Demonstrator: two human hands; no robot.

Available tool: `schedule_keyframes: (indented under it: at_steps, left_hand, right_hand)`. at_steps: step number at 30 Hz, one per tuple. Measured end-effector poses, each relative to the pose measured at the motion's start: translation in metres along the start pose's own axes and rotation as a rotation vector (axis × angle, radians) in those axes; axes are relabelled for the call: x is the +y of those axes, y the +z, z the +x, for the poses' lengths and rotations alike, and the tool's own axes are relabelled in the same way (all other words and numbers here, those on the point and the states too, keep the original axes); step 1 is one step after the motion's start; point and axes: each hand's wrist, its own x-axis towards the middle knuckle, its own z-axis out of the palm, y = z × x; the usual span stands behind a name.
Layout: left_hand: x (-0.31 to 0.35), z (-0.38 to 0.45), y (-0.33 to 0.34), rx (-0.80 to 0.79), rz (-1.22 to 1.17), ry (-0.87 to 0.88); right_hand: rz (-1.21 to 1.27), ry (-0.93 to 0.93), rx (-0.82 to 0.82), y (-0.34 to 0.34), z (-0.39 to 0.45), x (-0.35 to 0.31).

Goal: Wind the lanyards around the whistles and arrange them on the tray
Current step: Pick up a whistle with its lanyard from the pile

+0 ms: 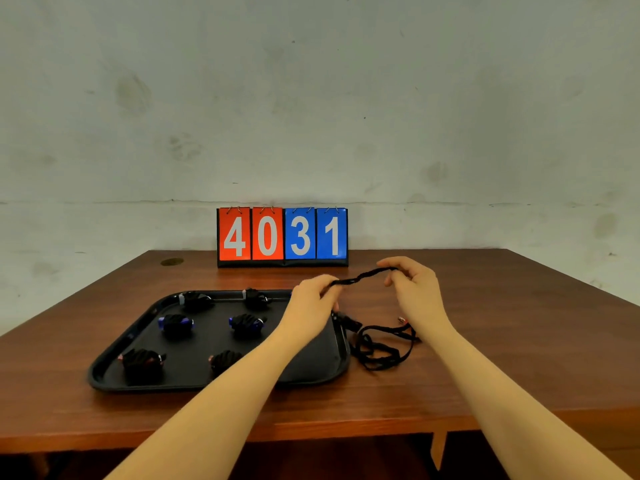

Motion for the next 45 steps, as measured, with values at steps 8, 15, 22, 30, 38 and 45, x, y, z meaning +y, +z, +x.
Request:
schedule_keyframes:
  at_steps: [8, 15, 22, 30, 38, 45]
  left_hand:
    - [0.028, 0.011, -0.046, 0.08, 0.11, 0.184]
    - [0.023, 0.017, -0.081, 0.083, 0.077, 0.1]
    - [0.006, 0.028, -0.092, 0.11, -0.015, 0.08]
    - [-0.03, 0.044, -0.095, 0.142, -0.128, 0.047]
    - [-0.054, 0.051, -0.081, 0.021, -0.067, -0.021]
    - [-0.069, 0.05, -0.072, 0.034, -0.005, -0.01]
  right_hand:
    - [-0.122, -0.07, -0.168, 0.023, 0.001, -0.01]
    - [0.047, -0.118, -0.403, 0.061, -0.003, -0.031]
    - [-0.042, -0.099, -0.472, 0.103, 0.004, -0.028]
    - [0.119, -0.052, -0.376, 0.126, 0.025, -0.018]
    - [0.376, 0.118, -0.112, 0.139, 0.052, -0.004]
    - [0.466, 0.169, -0.148, 0.146, 0.055, 0.01]
